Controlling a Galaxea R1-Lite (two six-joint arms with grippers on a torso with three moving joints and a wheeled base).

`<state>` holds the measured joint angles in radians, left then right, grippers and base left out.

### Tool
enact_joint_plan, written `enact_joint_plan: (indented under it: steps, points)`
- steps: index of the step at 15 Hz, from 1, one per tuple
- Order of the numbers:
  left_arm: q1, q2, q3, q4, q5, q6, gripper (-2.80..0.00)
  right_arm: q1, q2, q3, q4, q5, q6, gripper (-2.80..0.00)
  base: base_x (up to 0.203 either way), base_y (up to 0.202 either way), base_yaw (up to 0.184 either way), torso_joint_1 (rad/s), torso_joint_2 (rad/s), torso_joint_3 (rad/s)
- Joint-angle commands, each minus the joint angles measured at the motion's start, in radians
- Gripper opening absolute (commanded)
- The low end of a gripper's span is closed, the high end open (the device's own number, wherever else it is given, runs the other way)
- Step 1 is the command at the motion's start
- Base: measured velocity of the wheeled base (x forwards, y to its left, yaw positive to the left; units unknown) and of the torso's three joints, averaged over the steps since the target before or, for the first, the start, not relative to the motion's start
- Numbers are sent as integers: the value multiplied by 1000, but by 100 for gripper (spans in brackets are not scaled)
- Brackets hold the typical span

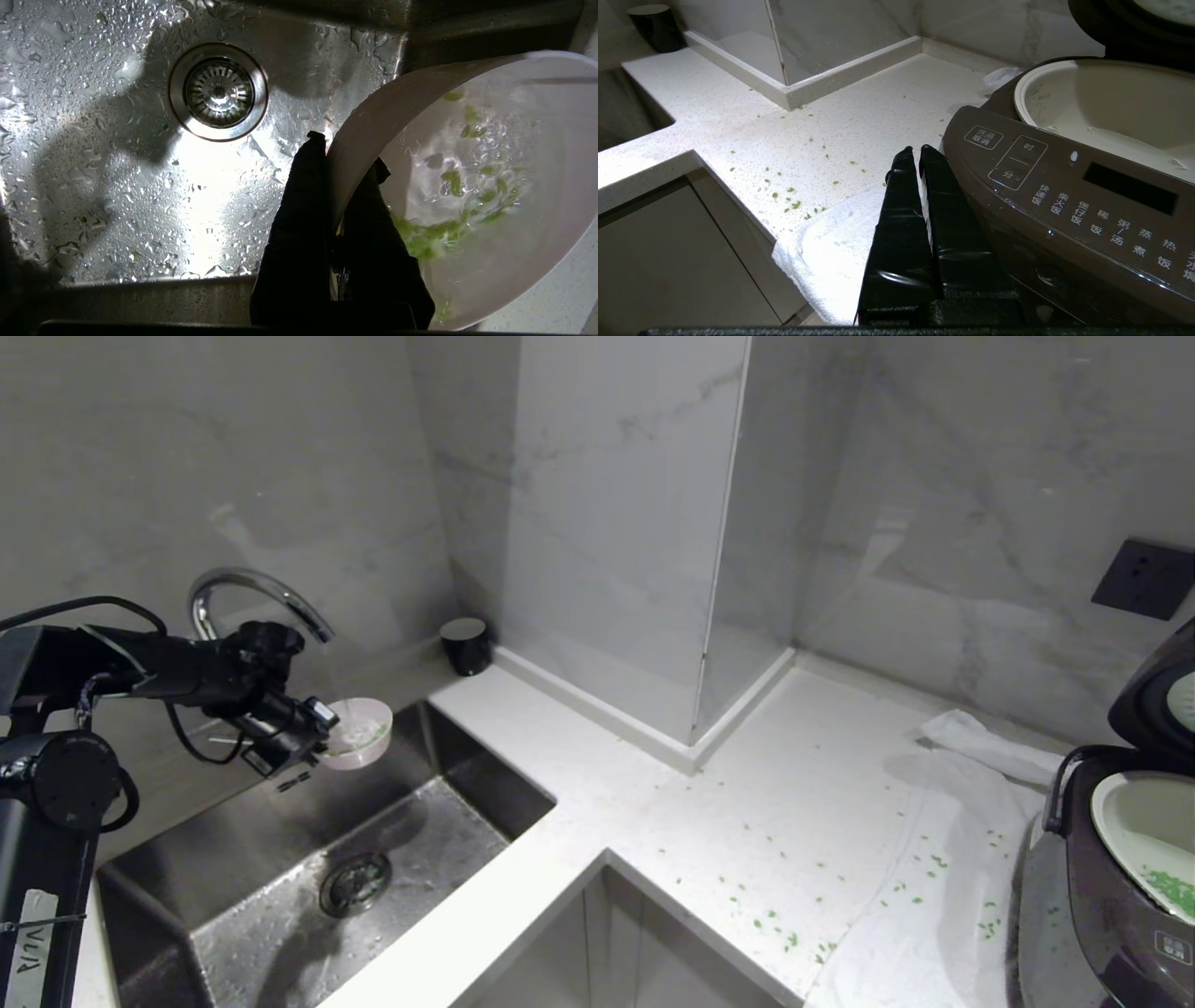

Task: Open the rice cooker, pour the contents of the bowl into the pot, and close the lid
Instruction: Fill a bowl with water from the tap, then place the bowl on the table

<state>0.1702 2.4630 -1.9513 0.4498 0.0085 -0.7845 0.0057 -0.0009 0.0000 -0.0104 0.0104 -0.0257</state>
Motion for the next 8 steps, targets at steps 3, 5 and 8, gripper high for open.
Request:
enact_joint_plan:
  steps: [3, 5, 8]
  points:
    - [-13, -4, 3, 3, 1, -20, -280, 0, -1, 2, 0, 0, 0, -280, 0, 0, 0, 0, 0, 0]
    - [-39, -12, 5, 6, 1, -39, -280, 0, -1, 2, 0, 0, 0, -280, 0, 0, 0, 0, 0, 0]
    - [-101, -33, 6, 36, 2, -69, -280, 0, -1, 2, 0, 0, 0, -280, 0, 0, 0, 0, 0, 0]
